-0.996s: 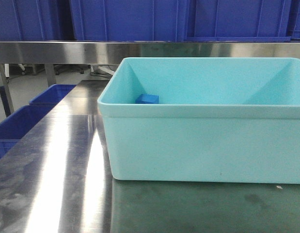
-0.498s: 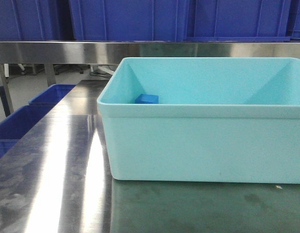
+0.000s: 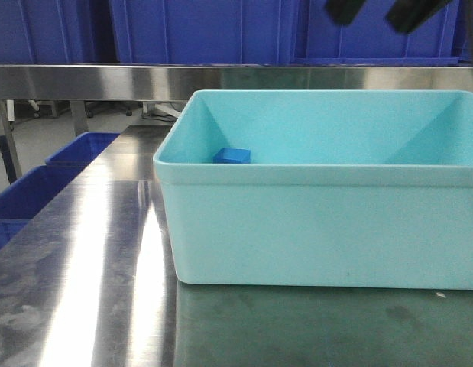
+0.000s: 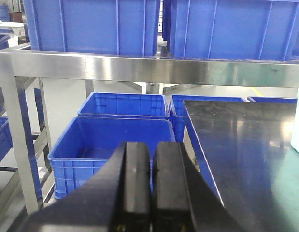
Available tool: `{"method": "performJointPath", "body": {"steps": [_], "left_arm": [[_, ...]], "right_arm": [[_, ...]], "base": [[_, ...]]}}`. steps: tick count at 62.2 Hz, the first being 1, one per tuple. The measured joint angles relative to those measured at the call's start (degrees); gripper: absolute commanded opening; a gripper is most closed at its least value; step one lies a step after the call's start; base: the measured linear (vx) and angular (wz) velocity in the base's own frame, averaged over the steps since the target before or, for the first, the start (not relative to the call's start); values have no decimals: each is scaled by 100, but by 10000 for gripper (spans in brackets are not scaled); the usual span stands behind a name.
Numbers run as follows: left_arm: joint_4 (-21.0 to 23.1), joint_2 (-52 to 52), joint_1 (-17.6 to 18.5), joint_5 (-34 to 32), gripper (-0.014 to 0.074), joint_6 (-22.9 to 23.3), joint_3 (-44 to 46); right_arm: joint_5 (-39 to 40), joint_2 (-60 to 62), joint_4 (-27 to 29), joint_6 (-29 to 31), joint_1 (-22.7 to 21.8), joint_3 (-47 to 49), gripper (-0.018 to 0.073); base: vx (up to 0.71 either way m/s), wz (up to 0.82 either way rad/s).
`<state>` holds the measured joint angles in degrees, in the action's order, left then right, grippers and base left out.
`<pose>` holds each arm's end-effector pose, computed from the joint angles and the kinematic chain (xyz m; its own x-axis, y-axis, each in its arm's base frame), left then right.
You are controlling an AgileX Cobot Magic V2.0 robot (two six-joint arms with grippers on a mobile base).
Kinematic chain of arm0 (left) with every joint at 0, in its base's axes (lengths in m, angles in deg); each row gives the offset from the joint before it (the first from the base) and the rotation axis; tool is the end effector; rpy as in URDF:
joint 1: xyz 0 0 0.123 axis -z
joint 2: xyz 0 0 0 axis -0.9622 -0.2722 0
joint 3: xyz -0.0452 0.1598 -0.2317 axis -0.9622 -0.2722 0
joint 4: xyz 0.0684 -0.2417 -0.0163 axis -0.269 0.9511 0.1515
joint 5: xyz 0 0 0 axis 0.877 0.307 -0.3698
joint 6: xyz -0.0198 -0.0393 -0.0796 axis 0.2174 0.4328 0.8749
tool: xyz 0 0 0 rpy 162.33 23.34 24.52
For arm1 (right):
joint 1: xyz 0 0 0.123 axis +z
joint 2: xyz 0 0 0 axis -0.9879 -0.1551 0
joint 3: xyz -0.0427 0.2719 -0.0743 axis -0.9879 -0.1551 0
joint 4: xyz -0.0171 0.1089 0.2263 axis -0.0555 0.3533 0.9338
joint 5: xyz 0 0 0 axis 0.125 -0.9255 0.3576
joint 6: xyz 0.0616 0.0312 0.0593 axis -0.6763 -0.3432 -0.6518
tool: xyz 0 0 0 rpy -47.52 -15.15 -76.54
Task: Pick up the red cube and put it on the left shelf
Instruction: 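Lower the open right gripper into the teal tub over the red cube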
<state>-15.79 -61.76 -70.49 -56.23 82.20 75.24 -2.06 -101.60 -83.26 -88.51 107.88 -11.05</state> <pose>0.0562 -0.0044 0.2024 -0.0029 -0.0602 -0.9982 0.0736 0.9955 -0.0603 0.2580 0.1377 0.3528 -0.7581 -0.1846 -0.6255 -0.3627 0.9164 0.1691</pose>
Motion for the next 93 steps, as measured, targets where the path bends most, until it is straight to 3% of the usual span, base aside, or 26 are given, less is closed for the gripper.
{"method": "performJointPath", "body": {"steps": [20,28,48,93], "left_arm": [[0,0,0,0,102,0,0],[0,0,0,0,102,0,0],[0,0,0,0,101,0,0],[0,0,0,0,102,0,0]], "right_arm": [[522,-462,9,-177,0,0,564],[522,-520,13,-514,-88,0,564],[-384,-890,-486,-1336,-401,0,564],[-278,-2293,-559,-1539,-326,11,561]], "base": [[0,0],[0,0],[0,0],[0,0]]}}
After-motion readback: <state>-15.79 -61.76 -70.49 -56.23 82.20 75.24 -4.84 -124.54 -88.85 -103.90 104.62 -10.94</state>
